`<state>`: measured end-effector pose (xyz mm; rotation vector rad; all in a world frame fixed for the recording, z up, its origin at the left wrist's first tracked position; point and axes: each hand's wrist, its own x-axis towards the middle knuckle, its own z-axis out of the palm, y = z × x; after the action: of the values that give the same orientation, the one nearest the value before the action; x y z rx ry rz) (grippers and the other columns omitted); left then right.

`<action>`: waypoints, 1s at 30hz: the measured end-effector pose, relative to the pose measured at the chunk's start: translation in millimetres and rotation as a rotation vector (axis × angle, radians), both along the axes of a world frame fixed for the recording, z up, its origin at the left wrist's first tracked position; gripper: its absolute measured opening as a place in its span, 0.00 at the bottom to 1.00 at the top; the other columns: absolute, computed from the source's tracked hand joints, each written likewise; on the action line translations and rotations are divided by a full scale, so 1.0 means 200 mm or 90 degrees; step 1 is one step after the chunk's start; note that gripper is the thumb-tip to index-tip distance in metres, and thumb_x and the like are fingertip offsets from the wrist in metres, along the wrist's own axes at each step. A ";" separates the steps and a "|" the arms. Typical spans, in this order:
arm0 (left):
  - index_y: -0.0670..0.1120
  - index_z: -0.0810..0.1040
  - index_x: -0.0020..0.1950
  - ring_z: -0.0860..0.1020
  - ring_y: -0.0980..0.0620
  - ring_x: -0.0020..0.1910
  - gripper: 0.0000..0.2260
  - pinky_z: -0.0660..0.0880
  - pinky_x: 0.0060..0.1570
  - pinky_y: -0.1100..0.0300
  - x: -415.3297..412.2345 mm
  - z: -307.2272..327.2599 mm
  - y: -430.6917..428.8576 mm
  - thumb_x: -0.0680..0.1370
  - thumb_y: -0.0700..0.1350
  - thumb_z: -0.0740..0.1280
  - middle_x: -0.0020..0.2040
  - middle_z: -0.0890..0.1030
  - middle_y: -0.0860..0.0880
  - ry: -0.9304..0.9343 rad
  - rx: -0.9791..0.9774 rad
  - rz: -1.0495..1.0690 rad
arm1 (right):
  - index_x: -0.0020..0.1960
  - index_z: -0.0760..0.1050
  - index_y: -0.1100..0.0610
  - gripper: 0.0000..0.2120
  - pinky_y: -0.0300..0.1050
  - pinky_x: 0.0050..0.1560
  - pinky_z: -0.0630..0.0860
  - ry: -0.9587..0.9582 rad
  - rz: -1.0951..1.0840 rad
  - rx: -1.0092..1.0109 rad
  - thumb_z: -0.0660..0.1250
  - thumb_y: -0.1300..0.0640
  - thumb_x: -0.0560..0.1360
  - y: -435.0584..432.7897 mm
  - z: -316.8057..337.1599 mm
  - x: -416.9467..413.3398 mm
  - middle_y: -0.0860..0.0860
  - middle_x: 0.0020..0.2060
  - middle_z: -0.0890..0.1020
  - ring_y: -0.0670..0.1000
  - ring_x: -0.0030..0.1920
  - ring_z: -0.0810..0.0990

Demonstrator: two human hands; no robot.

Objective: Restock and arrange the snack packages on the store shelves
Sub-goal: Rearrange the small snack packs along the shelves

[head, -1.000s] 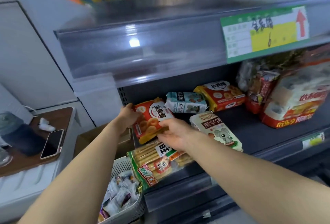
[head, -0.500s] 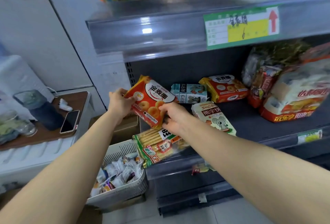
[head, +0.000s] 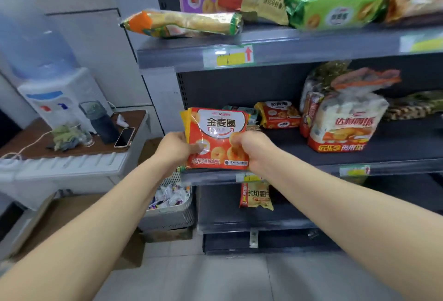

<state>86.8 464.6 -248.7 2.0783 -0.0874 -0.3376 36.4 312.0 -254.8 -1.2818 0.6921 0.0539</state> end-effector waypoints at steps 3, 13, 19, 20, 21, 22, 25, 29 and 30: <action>0.43 0.78 0.47 0.80 0.52 0.38 0.08 0.76 0.38 0.60 -0.25 0.11 -0.07 0.72 0.43 0.74 0.46 0.82 0.46 -0.005 0.021 -0.030 | 0.64 0.69 0.60 0.20 0.55 0.51 0.80 -0.026 0.019 -0.027 0.64 0.66 0.73 -0.10 0.08 -0.23 0.59 0.51 0.82 0.58 0.49 0.83; 0.49 0.78 0.46 0.82 0.51 0.44 0.05 0.79 0.49 0.54 -0.69 0.55 -0.33 0.73 0.45 0.73 0.47 0.83 0.49 -0.219 0.002 -0.039 | 0.60 0.69 0.56 0.14 0.46 0.40 0.80 -0.215 0.016 -0.123 0.63 0.64 0.75 -0.37 0.55 -0.68 0.54 0.52 0.80 0.53 0.47 0.82; 0.47 0.75 0.56 0.80 0.56 0.45 0.12 0.76 0.46 0.62 -0.68 0.83 -0.40 0.74 0.46 0.71 0.47 0.80 0.54 -0.348 -0.116 -0.021 | 0.63 0.69 0.55 0.18 0.47 0.42 0.81 -0.347 0.013 -0.173 0.64 0.65 0.74 -0.43 0.90 -0.65 0.53 0.51 0.81 0.52 0.46 0.83; 0.48 0.75 0.56 0.79 0.55 0.46 0.13 0.76 0.46 0.62 -0.65 0.88 -0.40 0.74 0.46 0.71 0.47 0.79 0.54 -0.364 -0.121 -0.014 | 0.62 0.69 0.55 0.18 0.47 0.44 0.81 -0.366 0.017 -0.179 0.64 0.65 0.74 -0.43 0.94 -0.62 0.53 0.51 0.81 0.52 0.47 0.83; 0.48 0.74 0.55 0.79 0.54 0.46 0.12 0.76 0.47 0.61 -0.62 0.92 -0.40 0.74 0.46 0.71 0.48 0.79 0.53 -0.379 -0.120 -0.005 | 0.62 0.69 0.55 0.18 0.47 0.45 0.81 -0.385 0.024 -0.182 0.64 0.65 0.74 -0.43 0.99 -0.60 0.53 0.51 0.81 0.52 0.47 0.83; 0.48 0.73 0.54 0.79 0.53 0.46 0.11 0.76 0.48 0.59 -0.57 0.96 -0.39 0.74 0.46 0.71 0.48 0.79 0.52 -0.394 -0.118 0.007 | 0.62 0.68 0.55 0.18 0.47 0.44 0.81 -0.404 0.032 -0.182 0.64 0.66 0.74 -0.43 1.03 -0.56 0.53 0.50 0.81 0.51 0.46 0.83; 0.47 0.74 0.53 0.80 0.47 0.50 0.12 0.77 0.53 0.52 -0.40 1.09 -0.37 0.73 0.45 0.72 0.50 0.80 0.48 -0.432 -0.107 0.029 | 0.65 0.66 0.55 0.20 0.46 0.43 0.82 -0.441 0.044 -0.184 0.63 0.66 0.75 -0.41 1.14 -0.42 0.52 0.49 0.81 0.50 0.45 0.83; 0.45 0.75 0.53 0.79 0.49 0.47 0.10 0.77 0.48 0.55 -0.14 1.21 -0.34 0.74 0.42 0.71 0.47 0.79 0.49 -0.456 -0.123 0.028 | 0.65 0.66 0.54 0.24 0.52 0.49 0.82 -0.468 0.019 -0.192 0.64 0.68 0.72 -0.37 1.26 -0.14 0.55 0.52 0.80 0.54 0.48 0.83; 0.45 0.75 0.53 0.79 0.50 0.45 0.09 0.76 0.45 0.58 -0.07 1.24 -0.33 0.74 0.42 0.71 0.47 0.79 0.49 -0.461 -0.126 0.027 | 0.65 0.66 0.54 0.25 0.52 0.48 0.82 -0.474 0.019 -0.185 0.63 0.69 0.71 -0.36 1.28 -0.06 0.55 0.53 0.80 0.54 0.49 0.83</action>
<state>73.2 398.2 -0.8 1.9063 -0.4856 0.4466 24.4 239.7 1.2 -1.4556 0.0349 -0.4949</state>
